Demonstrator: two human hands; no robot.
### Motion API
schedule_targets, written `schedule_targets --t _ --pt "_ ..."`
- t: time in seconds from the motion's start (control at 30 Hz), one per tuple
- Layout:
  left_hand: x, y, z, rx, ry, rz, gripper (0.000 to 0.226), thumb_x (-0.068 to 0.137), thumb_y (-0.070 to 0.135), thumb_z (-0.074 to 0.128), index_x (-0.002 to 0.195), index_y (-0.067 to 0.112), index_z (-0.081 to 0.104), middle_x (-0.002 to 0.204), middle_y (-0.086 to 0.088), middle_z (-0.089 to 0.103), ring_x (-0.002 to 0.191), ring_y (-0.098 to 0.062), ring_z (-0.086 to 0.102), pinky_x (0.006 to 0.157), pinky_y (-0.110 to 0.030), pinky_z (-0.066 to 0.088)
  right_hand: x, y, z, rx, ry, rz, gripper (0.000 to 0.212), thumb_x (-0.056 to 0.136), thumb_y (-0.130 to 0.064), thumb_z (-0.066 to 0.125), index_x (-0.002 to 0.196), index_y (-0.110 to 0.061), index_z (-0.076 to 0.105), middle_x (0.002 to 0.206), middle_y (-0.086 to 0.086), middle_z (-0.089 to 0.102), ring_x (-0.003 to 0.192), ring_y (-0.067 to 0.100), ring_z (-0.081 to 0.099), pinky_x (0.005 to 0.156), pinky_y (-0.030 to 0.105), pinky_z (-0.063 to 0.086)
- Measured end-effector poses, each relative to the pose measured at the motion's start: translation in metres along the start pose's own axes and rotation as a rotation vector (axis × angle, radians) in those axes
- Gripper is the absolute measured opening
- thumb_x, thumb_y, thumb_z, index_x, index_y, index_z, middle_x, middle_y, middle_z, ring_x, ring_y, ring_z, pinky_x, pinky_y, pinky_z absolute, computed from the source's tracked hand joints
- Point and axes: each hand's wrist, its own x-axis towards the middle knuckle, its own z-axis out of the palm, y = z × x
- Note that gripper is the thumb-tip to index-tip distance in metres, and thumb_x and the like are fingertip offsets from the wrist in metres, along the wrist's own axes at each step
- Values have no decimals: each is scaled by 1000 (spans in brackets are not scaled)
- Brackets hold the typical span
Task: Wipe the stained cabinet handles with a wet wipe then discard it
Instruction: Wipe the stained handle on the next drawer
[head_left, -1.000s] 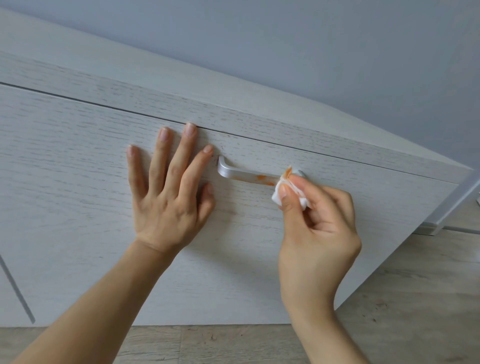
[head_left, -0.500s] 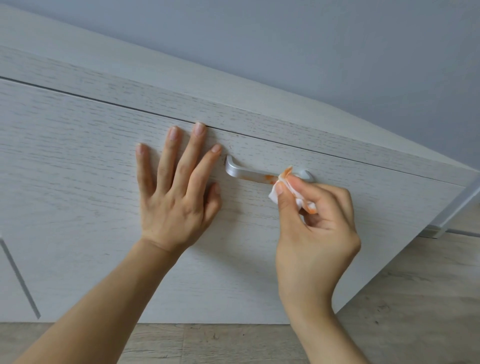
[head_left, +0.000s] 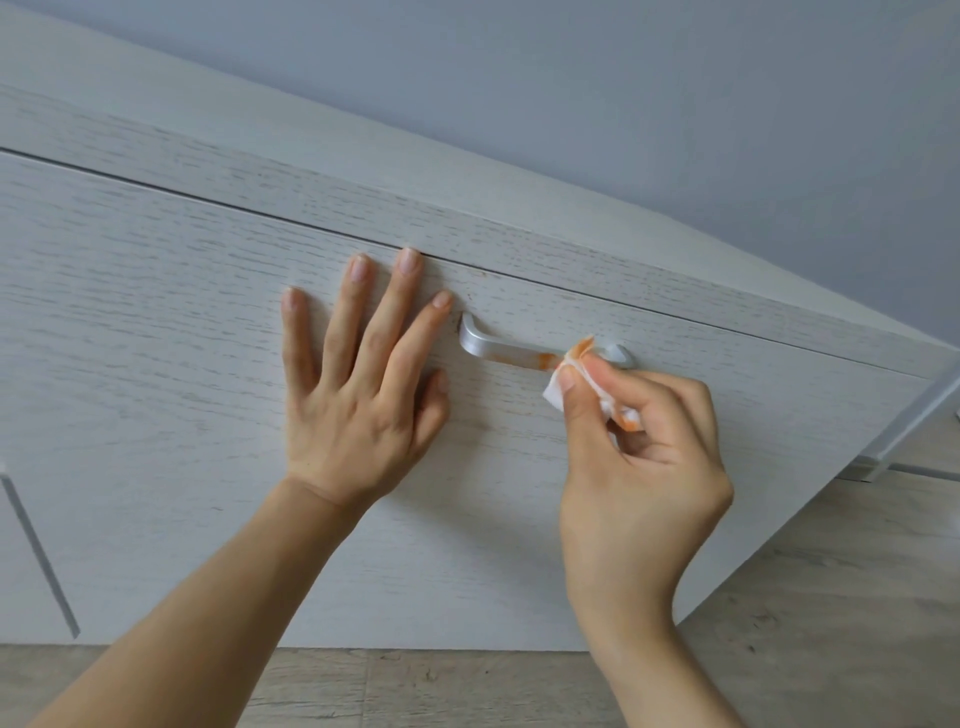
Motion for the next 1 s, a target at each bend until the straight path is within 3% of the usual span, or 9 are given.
schedule_targets --t 0.3,0.4,0.53,0.67,0.87,1.0 --pt "-1 0 2 17 11 1 52 96 27 41 145 18 27 151 -8 27 147 -20 6 117 -48 2 3 -2 -3 -23 -92 -38 14 79 -8 72 90 -17 71 85 -19 55 71 -7 55 66 20 48" --pt "-2 0 1 8 8 5 52 96 28 41 145 18 28 151 -8 27 147 -20 6 117 -48 2 4 -1 -6 -23 -51 -2 15 80 -13 72 91 -22 69 84 -14 56 70 -4 55 68 17 46" --pt "0 0 1 11 9 -4 52 95 27 42 144 18 27 151 -7 27 147 -19 5 117 -49 3 2 -3 2 -10 -41 -13 16 80 -7 71 90 -19 69 84 -17 53 69 -5 52 67 29 50" --pt "-1 2 1 2 14 -8 52 95 26 43 144 18 26 150 -7 27 147 -19 5 117 -48 2 1 -3 2 -22 -52 -40 14 81 -10 71 92 -18 70 86 -19 54 71 -6 52 68 32 51" --pt "0 1 0 3 1 -9 49 95 25 43 142 15 32 150 -8 28 147 -18 4 117 -48 2 1 -4 3 -17 -105 -53 12 81 -6 72 90 -15 72 85 -20 52 70 -6 52 65 19 46" --pt "0 1 0 -2 -4 -7 50 95 26 42 143 15 32 151 -8 27 147 -19 4 117 -48 2 3 -2 -6 -26 -71 -30 15 81 -13 70 93 -22 68 88 -18 55 71 -4 54 67 27 51"
